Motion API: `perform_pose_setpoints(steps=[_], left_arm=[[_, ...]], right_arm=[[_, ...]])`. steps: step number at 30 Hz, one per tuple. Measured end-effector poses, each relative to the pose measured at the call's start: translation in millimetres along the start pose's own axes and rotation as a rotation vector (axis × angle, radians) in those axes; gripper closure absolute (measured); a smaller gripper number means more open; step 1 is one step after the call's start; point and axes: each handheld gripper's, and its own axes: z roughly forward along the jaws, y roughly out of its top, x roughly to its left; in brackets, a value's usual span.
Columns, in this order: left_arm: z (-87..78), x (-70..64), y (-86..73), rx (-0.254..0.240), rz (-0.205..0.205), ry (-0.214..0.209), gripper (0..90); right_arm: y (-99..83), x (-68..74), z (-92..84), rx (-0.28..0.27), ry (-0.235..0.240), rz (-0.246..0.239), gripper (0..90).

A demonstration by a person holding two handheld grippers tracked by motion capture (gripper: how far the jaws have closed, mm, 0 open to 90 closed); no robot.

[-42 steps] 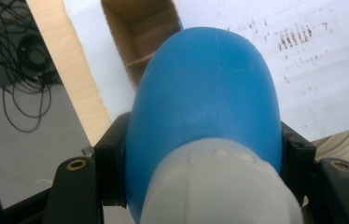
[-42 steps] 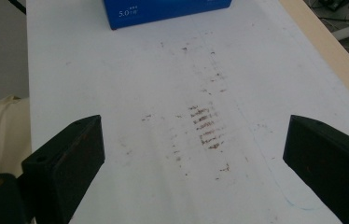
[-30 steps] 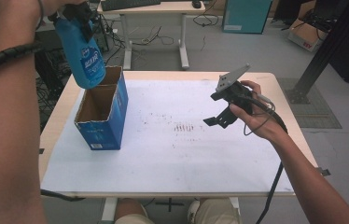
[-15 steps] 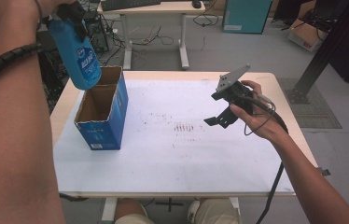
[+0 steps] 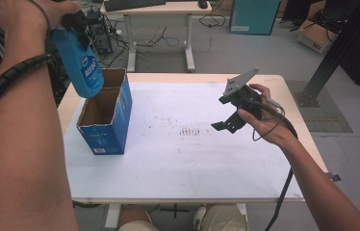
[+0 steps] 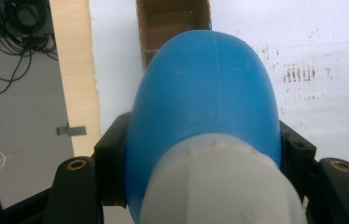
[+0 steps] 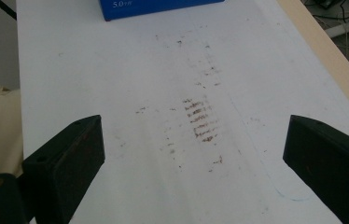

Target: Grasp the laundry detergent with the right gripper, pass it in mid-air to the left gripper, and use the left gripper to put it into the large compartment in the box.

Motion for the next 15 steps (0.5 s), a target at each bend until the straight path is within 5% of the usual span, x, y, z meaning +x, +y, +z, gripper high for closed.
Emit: perform_pose_setpoints(steps=[15], left_arm=[[29.5,2.2,-3.9,0.002,-0.018,-0.009,37.0]], right_arm=[[-0.1,1.3,-0.8,-0.005,-0.012,-0.012,5.5]])
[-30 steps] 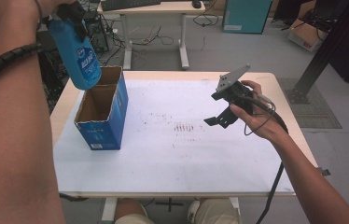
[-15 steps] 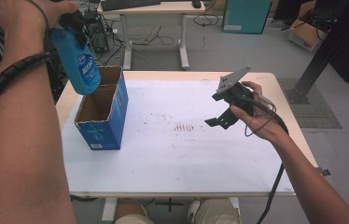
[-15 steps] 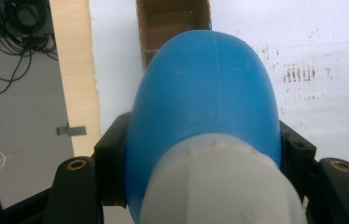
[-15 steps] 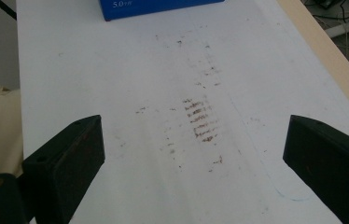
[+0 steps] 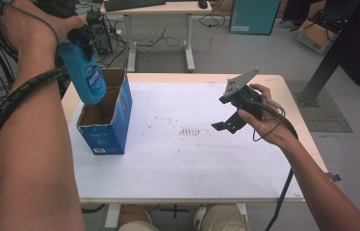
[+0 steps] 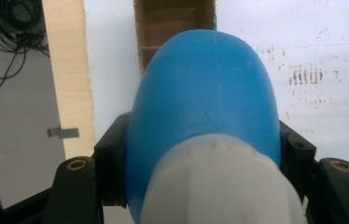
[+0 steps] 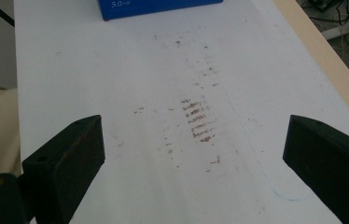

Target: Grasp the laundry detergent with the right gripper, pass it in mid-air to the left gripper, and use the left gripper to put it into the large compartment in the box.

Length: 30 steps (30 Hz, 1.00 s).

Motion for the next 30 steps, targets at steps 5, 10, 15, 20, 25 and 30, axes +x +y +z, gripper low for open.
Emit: perform_pose_setpoints(steps=[5,10,15,20,25,30], left_arm=[[10.8,-0.6,-1.0,0.001,-0.003,-0.006,37.0],[22.7,-2.3,-1.9,0.001,0.004,-0.008,37.0],[32.5,-1.9,-3.7,-0.006,0.000,-0.017,37.0],[42.7,0.0,-6.2,-0.001,-0.003,-0.012,37.0],[53.1,2.6,-8.4,0.001,-0.009,-0.013,37.0],[63.0,3.7,-10.0,0.003,-0.012,-0.016,37.0]], right_arm=[[0.6,0.9,0.8,0.001,0.002,-0.006,5.5],[0.7,2.5,1.4,0.000,0.000,0.002,5.5],[-1.0,2.2,3.0,0.003,0.006,-0.010,5.5],[-1.3,4.1,4.5,0.002,0.004,0.000,5.5],[-2.3,4.3,4.9,0.006,0.008,-0.007,5.5],[-2.7,5.2,6.5,0.004,0.004,0.002,5.5]])
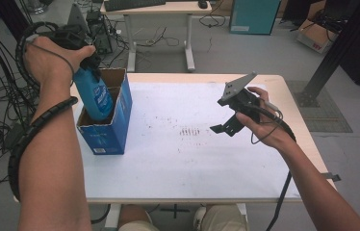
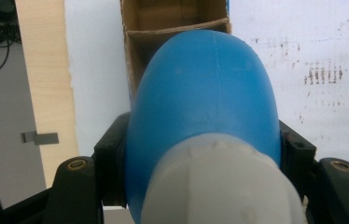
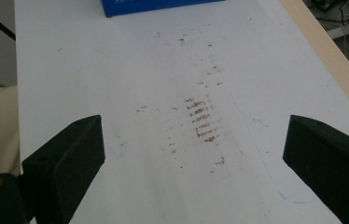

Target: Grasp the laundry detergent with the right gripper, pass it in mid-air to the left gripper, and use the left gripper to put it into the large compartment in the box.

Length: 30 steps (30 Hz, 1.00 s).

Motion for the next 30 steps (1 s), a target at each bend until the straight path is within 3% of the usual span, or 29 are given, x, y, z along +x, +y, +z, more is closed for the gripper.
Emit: perform_pose_setpoints(steps=[15,30], left_arm=[[36.4,3.8,-3.3,0.006,-0.014,0.006,37.0],[75.2,5.2,-5.4,0.027,-0.006,0.005,37.0]], right_arm=[[-3.5,-0.9,5.5,0.004,0.004,-0.013,5.5],[-5.1,0.6,12.2,0.010,0.004,0.006,5.5]])
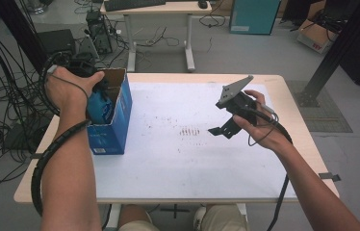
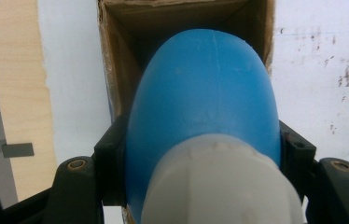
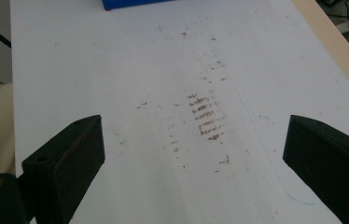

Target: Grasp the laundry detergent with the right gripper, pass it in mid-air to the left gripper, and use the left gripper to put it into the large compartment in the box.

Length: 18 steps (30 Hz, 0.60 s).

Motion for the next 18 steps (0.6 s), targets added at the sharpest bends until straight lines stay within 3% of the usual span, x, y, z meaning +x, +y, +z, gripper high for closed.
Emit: perform_pose_setpoints(steps=[18], left_arm=[[28.9,-0.3,-1.0,0.006,-0.014,0.002,37.0]], right_arm=[[-3.7,-1.2,5.6,0.005,0.015,-0.007,5.5]])
